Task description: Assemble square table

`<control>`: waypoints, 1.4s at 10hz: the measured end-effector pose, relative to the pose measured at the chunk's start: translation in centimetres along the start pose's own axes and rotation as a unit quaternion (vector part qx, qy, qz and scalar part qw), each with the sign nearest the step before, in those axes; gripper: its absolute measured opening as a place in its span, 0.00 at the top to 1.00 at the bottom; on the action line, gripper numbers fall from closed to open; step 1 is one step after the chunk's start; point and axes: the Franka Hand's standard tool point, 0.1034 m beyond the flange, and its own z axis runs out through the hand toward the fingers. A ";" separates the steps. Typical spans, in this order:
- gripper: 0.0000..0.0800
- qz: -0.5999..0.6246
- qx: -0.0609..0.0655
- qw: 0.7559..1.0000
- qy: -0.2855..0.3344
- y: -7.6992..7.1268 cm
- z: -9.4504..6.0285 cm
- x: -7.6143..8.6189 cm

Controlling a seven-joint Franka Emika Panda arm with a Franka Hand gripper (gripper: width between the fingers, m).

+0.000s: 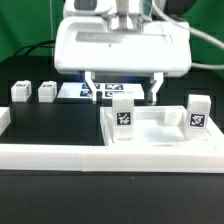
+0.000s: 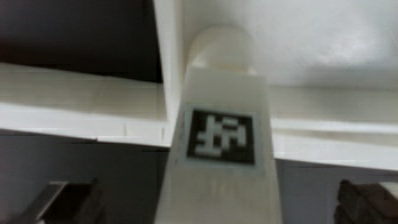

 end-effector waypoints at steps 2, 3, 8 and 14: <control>0.19 0.027 0.013 0.998 -0.063 0.2 0.0 0.5; 0.19 0.040 0.019 0.994 -0.103 1.0 0.2 0.9; 0.19 0.060 0.031 0.985 -0.157 0.9 0.5 1.7; 0.19 0.077 0.040 0.971 -0.222 -0.1 1.4 -0.2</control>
Offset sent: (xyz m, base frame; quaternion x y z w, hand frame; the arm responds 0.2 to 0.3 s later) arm 0.0176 -0.0152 -0.0012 -0.0001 -0.1610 0.0664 0.9847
